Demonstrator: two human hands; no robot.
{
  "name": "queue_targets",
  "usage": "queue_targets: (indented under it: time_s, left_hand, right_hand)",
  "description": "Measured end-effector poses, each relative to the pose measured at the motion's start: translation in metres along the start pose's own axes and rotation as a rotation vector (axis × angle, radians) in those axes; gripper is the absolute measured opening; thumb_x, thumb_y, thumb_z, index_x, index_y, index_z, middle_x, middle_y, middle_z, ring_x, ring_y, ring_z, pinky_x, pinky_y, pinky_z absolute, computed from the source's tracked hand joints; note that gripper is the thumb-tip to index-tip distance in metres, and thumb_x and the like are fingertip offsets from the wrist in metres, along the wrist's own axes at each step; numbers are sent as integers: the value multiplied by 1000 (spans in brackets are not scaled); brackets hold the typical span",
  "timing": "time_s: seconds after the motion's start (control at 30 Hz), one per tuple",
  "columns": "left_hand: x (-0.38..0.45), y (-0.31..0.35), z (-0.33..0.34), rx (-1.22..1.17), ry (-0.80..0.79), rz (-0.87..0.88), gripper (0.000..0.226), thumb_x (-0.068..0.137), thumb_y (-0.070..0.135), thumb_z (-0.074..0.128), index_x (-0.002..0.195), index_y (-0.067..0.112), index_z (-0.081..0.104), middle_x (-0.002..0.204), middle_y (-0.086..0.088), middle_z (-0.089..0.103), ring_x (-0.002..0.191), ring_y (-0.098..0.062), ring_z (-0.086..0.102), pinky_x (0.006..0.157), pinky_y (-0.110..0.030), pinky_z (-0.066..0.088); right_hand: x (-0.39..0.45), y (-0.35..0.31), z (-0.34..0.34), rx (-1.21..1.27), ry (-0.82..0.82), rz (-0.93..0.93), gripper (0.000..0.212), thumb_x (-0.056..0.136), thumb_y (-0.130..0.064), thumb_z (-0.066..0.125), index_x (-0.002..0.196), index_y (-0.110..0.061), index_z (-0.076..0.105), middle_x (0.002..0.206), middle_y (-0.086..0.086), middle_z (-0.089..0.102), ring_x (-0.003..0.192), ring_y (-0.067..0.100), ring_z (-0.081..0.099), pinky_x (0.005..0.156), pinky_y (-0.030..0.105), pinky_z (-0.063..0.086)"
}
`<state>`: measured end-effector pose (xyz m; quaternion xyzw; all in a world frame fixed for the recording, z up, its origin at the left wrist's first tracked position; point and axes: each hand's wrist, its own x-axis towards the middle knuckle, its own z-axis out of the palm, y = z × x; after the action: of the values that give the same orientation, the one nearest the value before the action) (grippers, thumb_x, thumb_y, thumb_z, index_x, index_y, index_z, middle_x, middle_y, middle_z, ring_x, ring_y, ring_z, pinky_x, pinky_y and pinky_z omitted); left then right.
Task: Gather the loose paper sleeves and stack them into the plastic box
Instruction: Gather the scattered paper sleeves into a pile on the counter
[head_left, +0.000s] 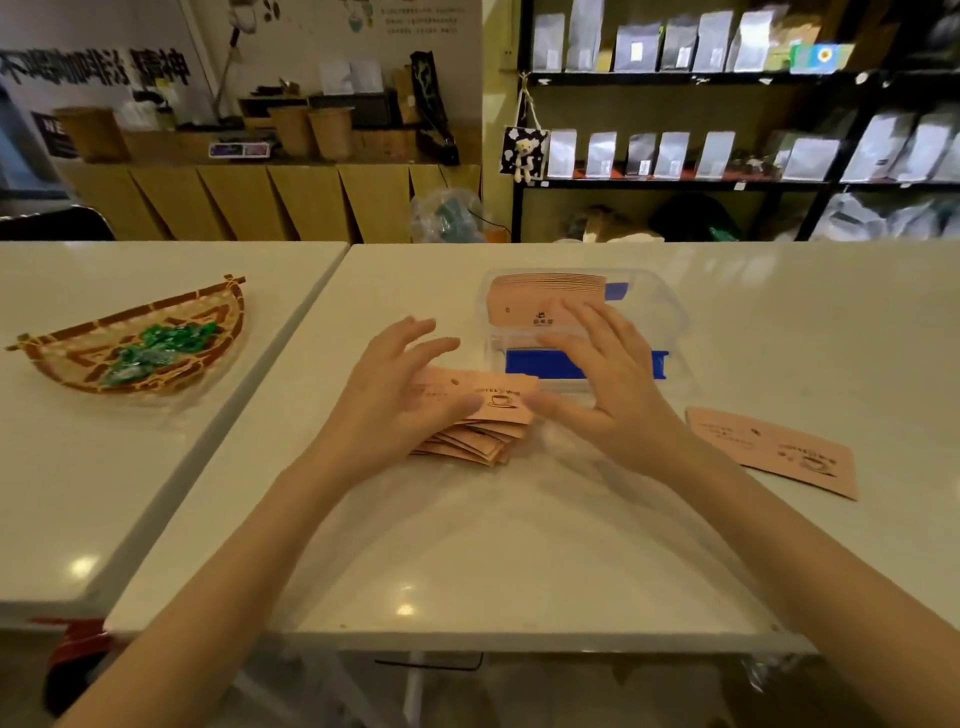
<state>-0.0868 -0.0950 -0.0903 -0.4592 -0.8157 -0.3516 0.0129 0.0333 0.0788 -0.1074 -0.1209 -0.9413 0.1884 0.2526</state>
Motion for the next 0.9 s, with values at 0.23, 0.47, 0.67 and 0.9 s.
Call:
queue_targets:
  time_s: [0.23,0.47,0.67,0.9]
  left_hand:
    - [15,79,46,-265,-223,176,63,70,52,59,128,36,39,117,25,47,109,8,38,89,-12,29]
    - [35,127,125,-140,-515,269,78,73,46,64,137,28,23,147,6,32,130,-11,31,100,-25,26]
    - [45,127,158,-40,-511,298,78,73,39,66,136,19,25,143,-5,35,129,-19,33,105,-31,27]
    - [48,121,164,-52,-485,255,74,74,35,66,135,16,28,140,-7,42,125,-20,40,102,-29,30]
  right_hand:
    - [-48,51,-63,98,60,201,53,77,-48,57,125,-30,46,133,-7,50,124,13,40,106,35,29]
    - [-115,99,-94,-2,-48,404,58,78,-47,59,130,-27,42,146,-3,34,134,13,25,111,40,24]
    - [-132,125,-105,-180,-126,486,83,66,-63,51,136,-21,34,151,3,26,139,21,16,112,39,15]
    - [-131,132,-104,-183,-121,509,66,73,-55,59,129,-23,44,148,5,31,137,22,19,109,39,15]
